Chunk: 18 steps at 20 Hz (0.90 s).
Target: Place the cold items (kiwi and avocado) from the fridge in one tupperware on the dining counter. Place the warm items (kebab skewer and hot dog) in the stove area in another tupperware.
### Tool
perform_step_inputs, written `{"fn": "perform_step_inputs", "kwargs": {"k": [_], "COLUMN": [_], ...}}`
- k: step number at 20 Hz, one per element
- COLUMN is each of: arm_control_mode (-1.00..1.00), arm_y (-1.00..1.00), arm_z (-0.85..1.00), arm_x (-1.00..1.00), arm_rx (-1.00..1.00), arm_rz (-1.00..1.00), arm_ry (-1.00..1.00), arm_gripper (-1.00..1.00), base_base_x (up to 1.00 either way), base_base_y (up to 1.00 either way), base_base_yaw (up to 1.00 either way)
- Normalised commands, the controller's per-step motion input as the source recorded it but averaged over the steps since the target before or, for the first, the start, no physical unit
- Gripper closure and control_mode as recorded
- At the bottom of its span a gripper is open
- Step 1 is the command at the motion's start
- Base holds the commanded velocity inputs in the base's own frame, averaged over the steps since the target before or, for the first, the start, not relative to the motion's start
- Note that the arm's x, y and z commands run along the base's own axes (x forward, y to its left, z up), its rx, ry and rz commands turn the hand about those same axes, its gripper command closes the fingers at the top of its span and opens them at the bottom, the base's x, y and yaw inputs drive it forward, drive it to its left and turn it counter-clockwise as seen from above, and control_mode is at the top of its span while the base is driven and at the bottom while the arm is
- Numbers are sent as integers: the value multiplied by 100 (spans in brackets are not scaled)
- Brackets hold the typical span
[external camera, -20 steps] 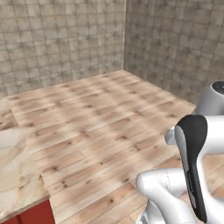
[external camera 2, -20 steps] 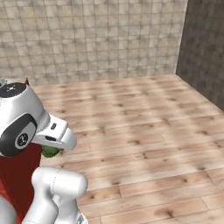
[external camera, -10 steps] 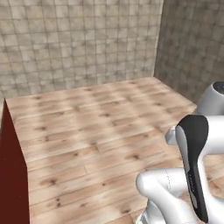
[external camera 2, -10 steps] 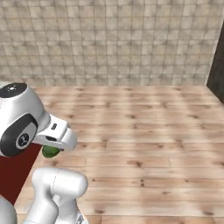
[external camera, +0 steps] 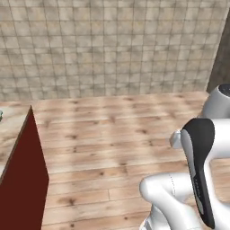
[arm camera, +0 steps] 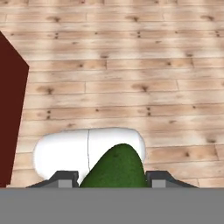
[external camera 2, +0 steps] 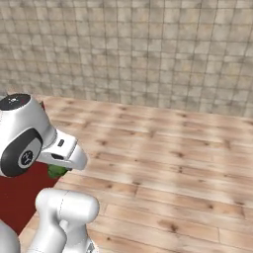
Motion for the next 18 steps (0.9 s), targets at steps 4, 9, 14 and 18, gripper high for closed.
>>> {"fn": "perform_step_inputs", "kwargs": {"k": [4,9,14,18], "arm_control_mode": [100,100,100,100], "arm_y": [0,0,0,0], "arm_z": [0,0,0,0], "arm_x": [0,0,0,0], "arm_rx": [0,0,0,0], "arm_rz": [0,0,0,0], "arm_ry": [0,0,0,0], "arm_gripper": [100,100,100,100], "base_base_x": [100,100,99,85], "base_base_y": [-11,-19,-29,-3], "base_base_yaw": [51,52,58,61]}}
